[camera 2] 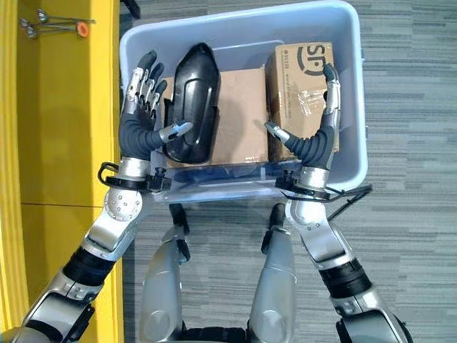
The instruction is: Move parts from the plastic box to the shelf.
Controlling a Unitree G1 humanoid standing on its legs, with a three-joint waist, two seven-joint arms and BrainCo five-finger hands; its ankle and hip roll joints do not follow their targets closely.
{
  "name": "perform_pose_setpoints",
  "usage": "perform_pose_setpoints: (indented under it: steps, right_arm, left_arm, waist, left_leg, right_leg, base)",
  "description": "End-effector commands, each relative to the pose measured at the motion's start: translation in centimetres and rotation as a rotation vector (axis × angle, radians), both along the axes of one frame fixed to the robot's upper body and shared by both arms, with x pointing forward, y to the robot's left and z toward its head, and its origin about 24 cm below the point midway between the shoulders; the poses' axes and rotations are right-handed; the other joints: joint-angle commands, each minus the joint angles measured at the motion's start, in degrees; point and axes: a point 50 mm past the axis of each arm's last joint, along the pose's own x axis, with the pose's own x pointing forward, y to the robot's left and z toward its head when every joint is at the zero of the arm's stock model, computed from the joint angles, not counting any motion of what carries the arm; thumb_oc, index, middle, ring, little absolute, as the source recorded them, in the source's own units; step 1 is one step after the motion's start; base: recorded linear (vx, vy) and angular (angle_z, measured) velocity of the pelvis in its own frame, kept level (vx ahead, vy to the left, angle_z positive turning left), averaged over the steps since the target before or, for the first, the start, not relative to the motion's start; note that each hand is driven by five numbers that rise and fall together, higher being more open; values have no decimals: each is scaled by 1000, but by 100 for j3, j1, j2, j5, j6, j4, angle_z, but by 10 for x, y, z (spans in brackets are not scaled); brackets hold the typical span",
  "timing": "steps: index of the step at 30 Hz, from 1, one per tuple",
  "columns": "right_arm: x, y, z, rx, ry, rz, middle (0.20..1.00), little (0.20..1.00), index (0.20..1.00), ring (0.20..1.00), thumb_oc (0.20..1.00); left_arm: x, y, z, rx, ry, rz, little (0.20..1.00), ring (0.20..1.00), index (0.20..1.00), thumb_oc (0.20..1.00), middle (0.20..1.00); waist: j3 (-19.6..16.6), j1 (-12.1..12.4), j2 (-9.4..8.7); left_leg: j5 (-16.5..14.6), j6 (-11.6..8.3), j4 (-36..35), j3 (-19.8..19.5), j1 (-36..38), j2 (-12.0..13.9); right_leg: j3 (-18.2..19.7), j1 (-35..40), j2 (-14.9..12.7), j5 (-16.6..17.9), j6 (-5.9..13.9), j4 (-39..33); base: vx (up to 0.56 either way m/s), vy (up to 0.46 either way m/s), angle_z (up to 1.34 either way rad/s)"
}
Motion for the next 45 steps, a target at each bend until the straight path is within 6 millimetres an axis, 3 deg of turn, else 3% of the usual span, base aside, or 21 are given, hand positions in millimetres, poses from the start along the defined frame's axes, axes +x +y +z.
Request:
perform_pose_setpoints:
  steps: [1, 7, 13, 14, 16, 20, 21, 22, 34, 45]
  right_arm:
    - [-7, 7, 35, 52, -151, 117, 1000, 1000, 1000, 1000, 1000]
    - [-10, 14, 49, 41, -156, 167, 1000, 1000, 1000, 1000, 1000]
    - [-2, 13, 45, 76, -103, 162, 1000, 1000, 1000, 1000, 1000]
    - [0, 13, 41, 81, -89, 141, 1000, 1000, 1000, 1000, 1000]
    - [1, 12, 37, 93, -72, 125, 1000, 1000, 1000, 1000, 1000]
    - [5, 14, 34, 117, -41, 131, 1000, 1000, 1000, 1000, 1000]
    - [6, 15, 31, 122, -25, 134, 1000, 1000, 1000, 1000, 1000]
    - [7, 16, 33, 126, -29, 138, 1000, 1000, 1000, 1000, 1000]
    - [15, 15, 29, 129, 41, 167, 1000, 1000, 1000, 1000, 1000]
    - [20, 15, 27, 139, 70, 188, 1000, 1000, 1000, 1000, 1000]
  left_arm:
    - [-5, -4, 23, 15, -119, 55, 1000, 1000, 1000, 1000, 1000]
    - [19, -1, 14, -28, -16, 287, 1000, 1000, 1000, 1000, 1000]
    - [38, 8, -4, 1, 92, 496, 1000, 1000, 1000, 1000, 1000]
    - [44, 19, -17, -52, 160, 637, 1000, 1000, 1000, 1000, 1000]
    - [46, 23, -25, -48, 200, 687, 1000, 1000, 1000, 1000, 1000]
    - [50, 16, -32, 25, 243, 636, 1000, 1000, 1000, 1000, 1000]
    - [51, 14, -37, 43, 269, 619, 1000, 1000, 1000, 1000, 1000]
    - [52, 11, -35, 54, 262, 603, 1000, 1000, 1000, 1000, 1000]
    - [64, -21, -41, 211, 333, 444, 1000, 1000, 1000, 1000, 1000]
    - [68, -39, -41, 193, 360, 340, 1000, 1000, 1000, 1000, 1000]
  waist:
    - [-183, 50, -305]
    - [-183, -109, -442]
    - [-183, -150, -583]
    - [-183, -164, -635]
    - [-183, -146, -669]
    - [-183, -141, -723]
    - [-183, -152, -733]
    - [-183, -161, -743]
    - [-183, -377, -863]
    - [-183, -531, -971]
  left_leg:
    - [-397, 17, 192, 404, -51, -97]
    - [-433, -67, 337, 513, -251, -19]
    - [-443, -98, 448, 480, -562, 11]
    - [-450, -109, 487, 466, -648, 4]
    - [-447, -115, 488, 432, -711, -9]
    - [-450, -121, 517, 421, -770, 15]
    - [-583, -169, 554, 365, -664, 2]
    - [-463, -116, 540, 427, -781, 17]
    - [-696, -161, 837, 474, -784, 97]
    - [-799, -128, 1064, 563, -903, 164]
  right_leg:
    - [-311, 19, 509, 54, -106, -226]
    - [-221, -177, 601, 95, -96, -284]
    - [-251, -399, 626, 173, -85, -344]
    - [-246, -453, 651, 198, -73, -370]
    - [-264, -480, 659, 223, -63, -405]
    - [-304, -518, 656, 258, -54, -413]
    - [-277, -409, 655, 147, -8, -372]
    - [-301, -522, 665, 254, -52, -402]
    - [-192, -533, 746, 166, -22, -266]
    - [-117, -643, 852, 187, -54, -192]
  base:
    - [-19, 28, -34]
    - [-19, 17, -25]
    - [-25, -41, -3]
    - [-18, -57, -2]
    - [-14, -88, -2]
    - [14, -51, 2]
    - [9, -26, 3]
    - [51, -11, 2]
    - [19, 3, -3]
    - [11, -2, -3]
